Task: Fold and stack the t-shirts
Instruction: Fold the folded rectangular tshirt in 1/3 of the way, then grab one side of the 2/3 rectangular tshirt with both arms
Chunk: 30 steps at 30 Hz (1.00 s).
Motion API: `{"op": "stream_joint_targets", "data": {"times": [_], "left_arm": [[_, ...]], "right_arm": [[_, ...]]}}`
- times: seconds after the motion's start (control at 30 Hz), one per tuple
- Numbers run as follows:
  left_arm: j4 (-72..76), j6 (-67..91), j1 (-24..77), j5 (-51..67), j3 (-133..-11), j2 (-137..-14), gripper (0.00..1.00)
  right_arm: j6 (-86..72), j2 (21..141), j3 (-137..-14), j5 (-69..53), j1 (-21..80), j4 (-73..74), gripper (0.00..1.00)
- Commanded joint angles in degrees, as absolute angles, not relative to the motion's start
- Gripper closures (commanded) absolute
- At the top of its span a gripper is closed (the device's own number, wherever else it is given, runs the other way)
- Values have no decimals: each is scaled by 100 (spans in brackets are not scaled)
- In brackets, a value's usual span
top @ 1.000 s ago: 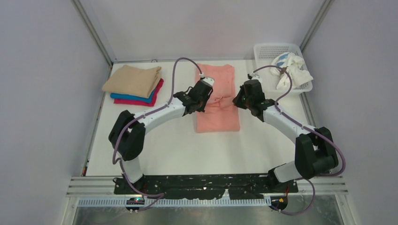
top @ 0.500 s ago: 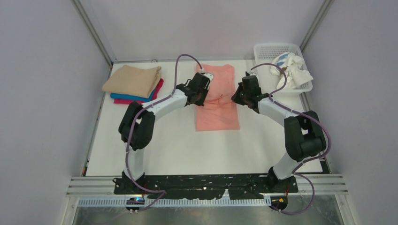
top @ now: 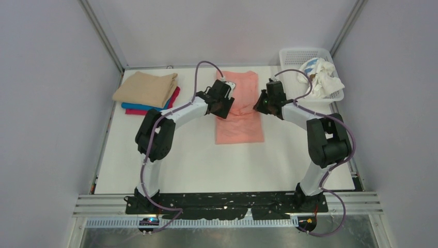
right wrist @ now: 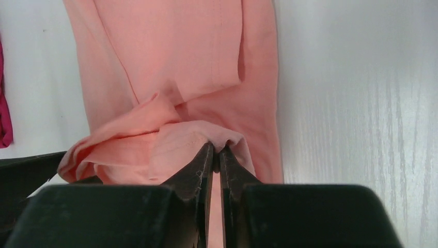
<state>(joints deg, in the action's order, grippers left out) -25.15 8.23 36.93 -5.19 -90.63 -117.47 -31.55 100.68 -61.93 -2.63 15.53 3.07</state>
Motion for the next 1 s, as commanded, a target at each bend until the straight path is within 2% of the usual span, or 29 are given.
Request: {"op": "stream_joint_targets", "data": {"times": [0.0,0.07,0.2,0.27,0.57,0.7,0.8,0.87,0.97], "left_arm": [[-2416,864,3612,-252,-9379,-11723,42],[-2434,914,3596,-280,-9399,-11615,31],[-2541,1127,3595,-746,-9282,-11131,6],[-2360,1265,3599,-871,-8837,-10737,1],[-1886,2117,3612,-47,-6578,-9039,0],[-1472,2634,3687,438,-5686,-8770,1],[-1487,2837,3790,367,-5469,-8844,1],[-1431,2963,3797,402,-5413,-8945,6],[-1348,3136,3800,462,-5448,-9115,18]], "right_arm": [[-3043,10195,-6761,-538,1457,219,59],[-2968,10301,-7051,-595,1452,521,33],[-2916,10024,-7154,-478,1450,818,3],[-2979,9694,-6866,-477,1450,735,4],[-3060,8162,-4849,-795,1451,828,5],[-3151,7353,-3898,-1117,1450,611,5],[-3215,7150,-3374,-1301,1450,527,5],[-3246,7123,-3216,-1321,1450,530,5],[-3367,7141,-3099,-1224,1449,455,3]]}}
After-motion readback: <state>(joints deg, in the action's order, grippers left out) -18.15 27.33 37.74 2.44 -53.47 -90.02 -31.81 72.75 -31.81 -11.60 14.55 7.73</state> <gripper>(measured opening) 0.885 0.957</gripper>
